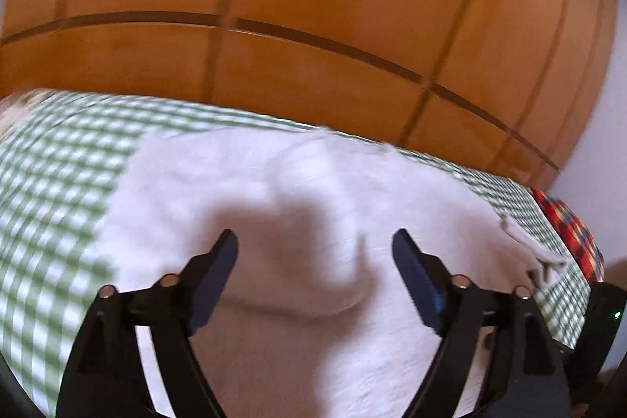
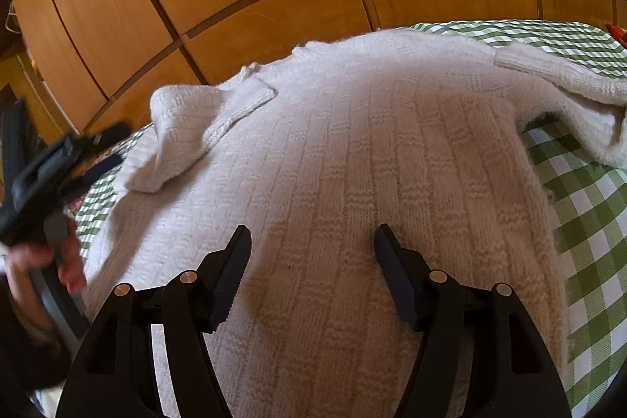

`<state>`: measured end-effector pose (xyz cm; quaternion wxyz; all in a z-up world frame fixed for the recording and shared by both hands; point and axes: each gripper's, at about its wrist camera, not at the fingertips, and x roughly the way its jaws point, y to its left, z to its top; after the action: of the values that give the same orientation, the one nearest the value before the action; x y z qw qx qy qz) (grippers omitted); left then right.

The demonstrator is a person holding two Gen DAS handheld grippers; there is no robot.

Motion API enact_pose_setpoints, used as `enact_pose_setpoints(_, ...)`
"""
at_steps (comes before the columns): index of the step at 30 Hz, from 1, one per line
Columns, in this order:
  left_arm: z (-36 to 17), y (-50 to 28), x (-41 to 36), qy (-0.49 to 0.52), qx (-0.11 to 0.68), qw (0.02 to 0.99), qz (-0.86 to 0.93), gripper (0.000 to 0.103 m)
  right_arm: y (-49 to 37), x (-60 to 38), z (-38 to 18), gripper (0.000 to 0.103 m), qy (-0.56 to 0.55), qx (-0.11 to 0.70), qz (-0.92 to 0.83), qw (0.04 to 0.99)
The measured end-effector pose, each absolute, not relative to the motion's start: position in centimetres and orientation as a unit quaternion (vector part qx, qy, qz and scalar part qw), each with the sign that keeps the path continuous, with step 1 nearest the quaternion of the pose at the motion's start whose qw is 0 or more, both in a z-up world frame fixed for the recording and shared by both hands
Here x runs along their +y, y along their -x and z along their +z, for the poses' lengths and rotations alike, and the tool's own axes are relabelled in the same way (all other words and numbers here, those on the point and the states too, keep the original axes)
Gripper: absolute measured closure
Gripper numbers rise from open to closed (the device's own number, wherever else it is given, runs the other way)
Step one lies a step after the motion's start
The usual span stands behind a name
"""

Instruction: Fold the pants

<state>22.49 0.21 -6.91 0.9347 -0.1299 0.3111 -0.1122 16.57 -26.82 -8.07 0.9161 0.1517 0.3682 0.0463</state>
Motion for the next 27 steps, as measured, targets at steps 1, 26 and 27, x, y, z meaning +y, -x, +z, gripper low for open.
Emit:
enact_pose_setpoints(1, -7.4, -21.9, 1.0, 0.130, 0.308, 0.938, -0.093, 0.018, -16.6, -26.8, -8.0, 0.038, -0.150, 0.369, 0.046, 0.916)
enact_pose_setpoints(26, -13.2, -24.3, 10.6, 0.277, 0.347, 0.895, 0.045, 0.031, -36.1, -23.9, -8.9, 0.067, -0.382, 0.429, 0.101, 0.813)
enact_pose_setpoints(27, -13.2, -24.5, 10.5, 0.275, 0.349, 0.895, 0.044, 0.029, -36.4, -23.8, -9.1, 0.075, -0.390, 0.426, 0.100, 0.811)
